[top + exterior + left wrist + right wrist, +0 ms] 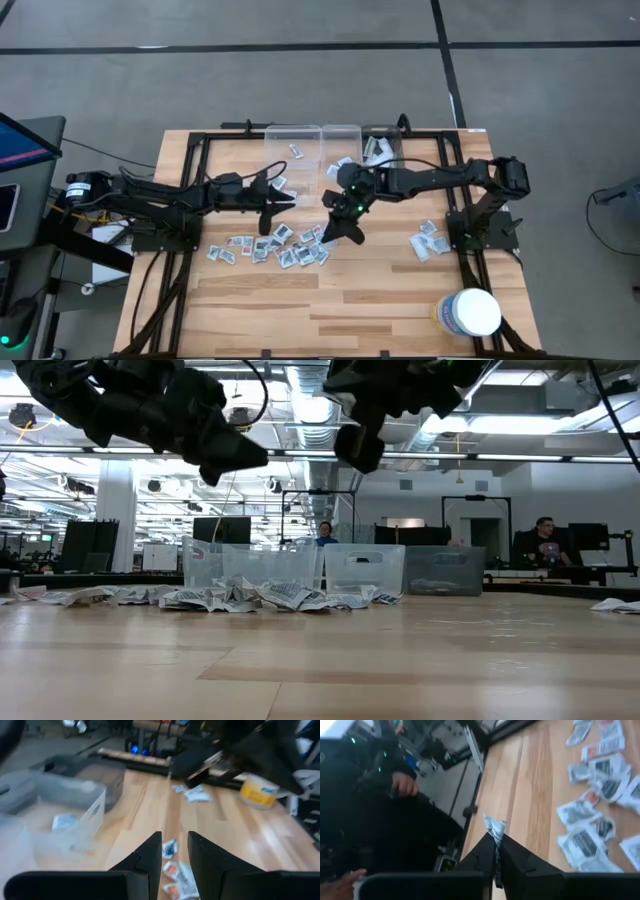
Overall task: Pick & Place First Aid Supplies
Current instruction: Put the alcohol pad into the top right transparent bin
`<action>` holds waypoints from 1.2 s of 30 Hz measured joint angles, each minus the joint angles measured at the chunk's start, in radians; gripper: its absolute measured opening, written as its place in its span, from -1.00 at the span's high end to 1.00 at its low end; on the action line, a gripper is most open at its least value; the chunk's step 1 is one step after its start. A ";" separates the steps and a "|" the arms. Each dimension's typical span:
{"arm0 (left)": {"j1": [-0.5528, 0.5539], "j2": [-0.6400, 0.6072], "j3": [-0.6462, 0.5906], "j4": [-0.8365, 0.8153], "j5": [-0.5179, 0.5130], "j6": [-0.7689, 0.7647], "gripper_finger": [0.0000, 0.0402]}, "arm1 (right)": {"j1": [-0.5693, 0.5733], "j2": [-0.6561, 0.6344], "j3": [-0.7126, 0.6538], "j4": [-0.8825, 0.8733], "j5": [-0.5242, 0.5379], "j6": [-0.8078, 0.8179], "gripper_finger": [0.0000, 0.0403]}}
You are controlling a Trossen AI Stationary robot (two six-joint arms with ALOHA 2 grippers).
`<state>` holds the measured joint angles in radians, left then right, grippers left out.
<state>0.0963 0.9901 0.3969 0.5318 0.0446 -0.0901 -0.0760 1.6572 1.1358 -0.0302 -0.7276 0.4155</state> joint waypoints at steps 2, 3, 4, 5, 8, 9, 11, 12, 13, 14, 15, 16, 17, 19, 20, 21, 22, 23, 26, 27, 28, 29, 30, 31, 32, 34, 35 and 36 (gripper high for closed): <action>0.000 0.000 0.000 0.034 0.017 0.004 0.53 | -0.008 0.000 0.000 0.029 0.031 0.028 0.86; 0.000 0.000 0.000 0.052 0.022 0.004 0.53 | -0.011 0.000 0.000 0.035 0.050 0.036 0.83; 0.000 0.000 0.000 0.073 0.034 0.004 0.53 | -0.013 0.000 0.000 0.038 0.066 0.038 0.79; 0.000 0.000 0.000 0.093 0.044 0.004 0.53 | -0.013 0.000 0.000 0.041 0.080 0.038 0.76; 0.000 0.000 0.000 0.139 0.094 0.004 0.53 | -0.012 0.000 0.000 0.049 0.101 0.026 0.68; 0.000 0.000 0.000 0.148 0.111 0.004 0.53 | -0.012 0.000 0.000 0.056 0.101 0.024 0.66; 0.000 0.000 0.000 0.151 0.135 0.004 0.53 | -0.011 0.000 0.000 0.082 0.102 0.022 0.64; 0.000 0.000 0.000 0.150 0.139 0.003 0.53 | -0.011 -0.001 0.000 0.094 0.102 0.021 0.63; 0.000 0.000 0.000 0.150 0.141 -0.001 0.53 | -0.012 -0.001 0.000 0.105 0.103 0.021 0.63; 0.000 0.000 0.000 0.150 0.142 -0.002 0.53 | -0.012 -0.001 0.000 0.116 0.103 0.022 0.63; 0.000 0.000 0.000 0.150 0.143 -0.004 0.53 | -0.012 -0.001 0.000 0.130 0.103 0.022 0.63; 0.000 0.000 0.000 0.150 0.143 -0.004 0.53 | -0.012 -0.001 0.000 0.144 0.103 0.022 0.63; 0.000 0.000 0.000 0.150 0.144 -0.005 0.53 | -0.012 -0.001 0.000 0.157 0.103 0.022 0.63; 0.000 0.000 0.000 0.150 0.144 -0.025 0.53 | -0.012 -0.001 0.000 0.180 0.103 0.022 0.63; 0.000 0.000 0.000 0.150 0.146 -0.034 0.53 | -0.012 -0.001 0.000 0.192 0.103 0.022 0.63; 0.000 0.000 0.000 0.150 0.153 -0.044 0.53 | -0.012 -0.001 0.000 0.205 0.103 0.022 0.63; 0.000 0.000 0.000 0.150 0.166 -0.047 0.53 | -0.012 -0.001 0.000 0.217 0.103 0.022 0.63; 0.000 0.000 0.000 0.153 0.176 -0.050 0.53 | -0.012 -0.001 0.000 0.227 0.103 0.022 0.63; 0.000 0.000 0.000 0.160 0.191 -0.050 0.53 | -0.012 -0.001 0.000 0.265 0.110 0.022 0.63; 0.000 0.000 0.000 0.162 0.191 -0.050 0.53 | -0.012 -0.001 0.000 0.275 0.123 0.022 0.63; 0.000 0.000 0.000 0.167 0.191 -0.050 0.53 | -0.012 -0.001 0.000 0.280 0.142 0.021 0.63; -0.003 0.000 0.000 0.173 0.191 -0.050 0.53 | -0.014 -0.001 0.000 0.282 0.160 0.020 0.63; -0.007 0.000 0.000 0.179 0.191 -0.050 0.53 | -0.017 -0.001 0.000 0.282 0.177 0.020 0.63; -0.011 0.000 0.000 0.185 0.191 -0.049 0.53 | -0.020 -0.001 0.000 0.287 0.182 0.020 0.63; -0.014 0.000 0.000 0.193 0.191 -0.047 0.53 | -0.025 -0.001 0.000 0.295 0.184 0.020 0.63; -0.018 0.000 0.000 0.204 0.191 -0.037 0.53 | -0.033 -0.001 0.000 0.309 0.189 0.020 0.63; -0.017 0.000 0.000 0.209 0.191 -0.027 0.53 | -0.036 -0.001 0.000 0.310 0.197 0.020 0.63; -0.017 0.000 0.000 0.216 0.191 -0.021 0.53 | -0.041 -0.001 0.000 0.309 0.206 0.020 0.63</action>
<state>0.0792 0.9901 0.3969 0.7481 0.2359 -0.1107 -0.1166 1.6558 1.1362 0.2786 -0.5217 0.4358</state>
